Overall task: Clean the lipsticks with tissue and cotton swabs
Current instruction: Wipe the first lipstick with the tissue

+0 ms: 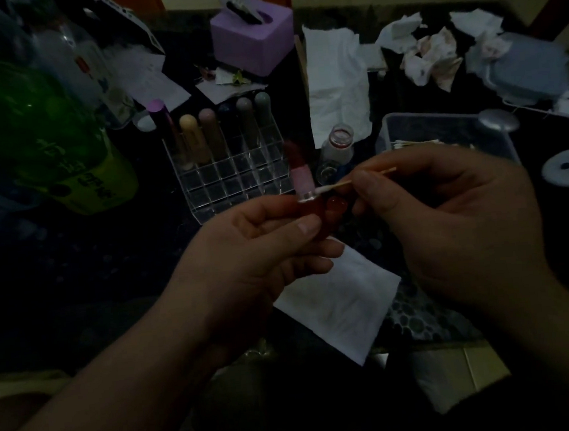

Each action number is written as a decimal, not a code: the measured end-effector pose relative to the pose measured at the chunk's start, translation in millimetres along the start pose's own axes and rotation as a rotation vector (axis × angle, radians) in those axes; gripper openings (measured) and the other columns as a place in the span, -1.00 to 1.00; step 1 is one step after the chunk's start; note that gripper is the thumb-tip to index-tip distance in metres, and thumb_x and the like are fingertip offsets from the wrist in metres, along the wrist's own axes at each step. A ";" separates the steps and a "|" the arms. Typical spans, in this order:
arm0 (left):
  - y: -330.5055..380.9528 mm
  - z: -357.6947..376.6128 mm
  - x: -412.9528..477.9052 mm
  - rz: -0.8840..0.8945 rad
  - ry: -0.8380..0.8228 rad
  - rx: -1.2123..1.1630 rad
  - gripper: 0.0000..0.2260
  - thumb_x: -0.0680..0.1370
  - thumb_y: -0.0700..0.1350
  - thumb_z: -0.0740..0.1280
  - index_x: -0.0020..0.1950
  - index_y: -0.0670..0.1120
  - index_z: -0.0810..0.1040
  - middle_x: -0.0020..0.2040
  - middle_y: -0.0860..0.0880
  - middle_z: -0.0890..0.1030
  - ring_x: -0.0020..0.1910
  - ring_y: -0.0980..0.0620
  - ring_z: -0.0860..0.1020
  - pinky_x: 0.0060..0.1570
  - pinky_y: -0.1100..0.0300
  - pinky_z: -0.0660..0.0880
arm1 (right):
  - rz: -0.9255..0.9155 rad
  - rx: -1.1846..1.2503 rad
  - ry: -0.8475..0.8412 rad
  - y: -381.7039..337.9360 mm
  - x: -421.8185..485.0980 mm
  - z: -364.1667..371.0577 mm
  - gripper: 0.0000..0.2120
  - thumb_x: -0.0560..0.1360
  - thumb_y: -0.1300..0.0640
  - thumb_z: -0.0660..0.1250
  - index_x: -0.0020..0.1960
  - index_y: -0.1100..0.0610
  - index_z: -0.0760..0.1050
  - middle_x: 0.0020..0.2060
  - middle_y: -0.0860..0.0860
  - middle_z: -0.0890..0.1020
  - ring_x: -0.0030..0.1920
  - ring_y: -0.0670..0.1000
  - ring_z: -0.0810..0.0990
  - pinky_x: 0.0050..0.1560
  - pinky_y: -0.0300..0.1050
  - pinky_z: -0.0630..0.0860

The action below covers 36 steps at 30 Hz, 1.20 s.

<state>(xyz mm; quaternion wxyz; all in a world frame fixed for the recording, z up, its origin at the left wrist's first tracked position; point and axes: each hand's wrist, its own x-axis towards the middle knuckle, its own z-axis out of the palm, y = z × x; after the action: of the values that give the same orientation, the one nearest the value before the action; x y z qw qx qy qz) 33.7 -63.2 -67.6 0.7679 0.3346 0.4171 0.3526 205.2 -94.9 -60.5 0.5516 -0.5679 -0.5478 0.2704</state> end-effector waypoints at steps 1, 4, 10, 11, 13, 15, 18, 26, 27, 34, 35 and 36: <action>-0.7 -0.7 0.2 -0.001 0.004 -0.003 -0.73 0.36 -0.27 0.40 0.04 -0.27 0.65 -0.04 -0.31 0.69 -0.24 -0.07 0.67 -0.28 0.21 0.58 | -0.006 0.002 -0.004 -0.6 -0.6 0.7 -0.92 0.50 0.26 0.44 -0.09 0.10 0.65 -0.28 -0.05 0.69 -0.25 -0.07 0.69 -0.19 -0.30 0.57; -2.2 -1.2 0.9 0.009 0.017 0.025 -0.73 0.31 -0.23 0.45 0.00 -0.23 0.70 -0.07 -0.27 0.69 -0.27 -0.03 0.63 -0.29 0.24 0.55 | -0.021 -0.006 -0.019 -2.7 -2.5 2.8 -0.93 0.49 0.24 0.44 -0.08 0.09 0.65 -0.29 -0.06 0.69 -0.25 -0.09 0.69 -0.19 -0.32 0.56; -4.7 -2.3 3.4 0.029 0.027 0.102 -0.71 0.24 -0.11 0.51 -0.07 -0.15 0.73 -0.23 -0.12 0.68 -0.32 0.05 0.61 -0.30 0.24 0.51 | 0.000 0.046 -0.016 -3.2 -2.7 3.0 -0.94 0.50 0.27 0.42 -0.08 0.15 0.65 -0.31 -0.02 0.70 -0.26 -0.07 0.69 -0.18 -0.31 0.57; -4.6 -2.5 3.1 0.027 0.020 0.097 -0.72 0.24 -0.11 0.50 -0.08 -0.13 0.74 -0.23 -0.11 0.68 -0.32 0.04 0.61 -0.31 0.24 0.51 | 0.004 0.048 -0.014 -2.7 -2.3 2.6 -0.94 0.50 0.28 0.42 -0.07 0.16 0.65 -0.31 -0.01 0.69 -0.26 -0.07 0.69 -0.19 -0.31 0.57; -4.5 -2.7 2.8 0.018 0.000 0.089 -0.76 0.27 -0.14 0.49 -0.09 -0.13 0.75 -0.23 -0.11 0.67 -0.31 0.04 0.60 -0.31 0.25 0.52 | 0.012 0.044 -0.013 -1.8 -1.3 2.2 -0.94 0.50 0.27 0.42 -0.07 0.15 0.65 -0.29 -0.01 0.69 -0.26 -0.07 0.69 -0.20 -0.33 0.56; -5.0 -3.2 3.1 0.013 -0.014 0.082 -0.78 0.31 -0.16 0.46 -0.08 -0.16 0.74 -0.21 -0.13 0.67 -0.31 0.03 0.60 -0.31 0.25 0.52 | 0.021 0.031 -0.013 -1.2 -0.5 2.3 -0.93 0.50 0.27 0.43 -0.08 0.14 0.65 -0.27 -0.03 0.70 -0.27 -0.09 0.69 -0.20 -0.34 0.56; -5.6 -2.8 2.6 -0.003 -0.028 0.070 -0.78 0.36 -0.19 0.42 -0.04 -0.22 0.72 -0.17 -0.15 0.67 -0.29 0.03 0.61 -0.31 0.26 0.53 | 0.032 0.030 -0.009 -0.6 0.2 2.8 -0.91 0.49 0.28 0.43 -0.10 0.12 0.64 -0.27 -0.03 0.69 -0.28 -0.11 0.68 -0.22 -0.36 0.55; -6.9 -4.8 2.7 -0.011 -0.088 0.102 -0.71 0.48 -0.21 0.33 0.16 -0.23 0.66 -0.05 -0.15 0.68 -0.18 0.02 0.59 -0.22 0.24 0.53 | 0.028 0.043 -0.030 -4.4 -2.8 4.3 -0.91 0.49 0.27 0.43 -0.10 0.09 0.64 -0.24 -0.05 0.71 -0.24 -0.10 0.70 -0.20 -0.35 0.56; -7.4 -4.8 2.8 -0.004 -0.095 0.107 -0.71 0.47 -0.21 0.34 0.15 -0.23 0.66 -0.04 -0.13 0.69 -0.17 0.02 0.59 -0.22 0.25 0.52 | 0.022 0.036 -0.030 -4.8 -3.0 4.4 -0.91 0.49 0.26 0.43 -0.09 0.09 0.64 -0.24 -0.05 0.71 -0.24 -0.11 0.69 -0.20 -0.36 0.56; -7.4 -5.2 2.7 -0.003 -0.129 0.058 -0.72 0.45 -0.24 0.36 0.13 -0.25 0.66 -0.09 -0.10 0.70 -0.21 0.05 0.61 -0.22 0.27 0.55 | 0.051 0.073 -0.033 -3.6 -2.0 1.6 -0.93 0.50 0.27 0.42 -0.10 0.13 0.65 -0.29 -0.01 0.70 -0.27 -0.06 0.69 -0.20 -0.31 0.56; -7.6 -6.1 2.9 -0.009 -0.131 0.040 -0.74 0.47 -0.25 0.38 0.13 -0.26 0.66 -0.10 -0.11 0.69 -0.21 0.04 0.61 -0.21 0.27 0.56 | 0.059 0.069 -0.028 -2.9 -1.2 1.1 -0.92 0.50 0.27 0.42 -0.10 0.13 0.65 -0.29 -0.01 0.70 -0.28 -0.06 0.69 -0.21 -0.31 0.56; -7.8 -7.7 2.7 -0.014 -0.141 0.027 -0.77 0.50 -0.27 0.40 0.13 -0.27 0.66 -0.10 -0.13 0.69 -0.20 0.03 0.62 -0.20 0.26 0.57 | 0.065 0.058 -0.023 -1.7 -0.1 0.9 -0.92 0.50 0.27 0.42 -0.10 0.12 0.65 -0.29 -0.02 0.70 -0.28 -0.07 0.69 -0.21 -0.32 0.56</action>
<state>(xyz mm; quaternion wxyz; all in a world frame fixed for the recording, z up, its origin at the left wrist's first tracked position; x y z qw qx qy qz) 30.1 -63.5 -78.3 0.7931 0.3661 0.3693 0.3171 203.8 -95.0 -59.2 0.5524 -0.5661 -0.5274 0.3103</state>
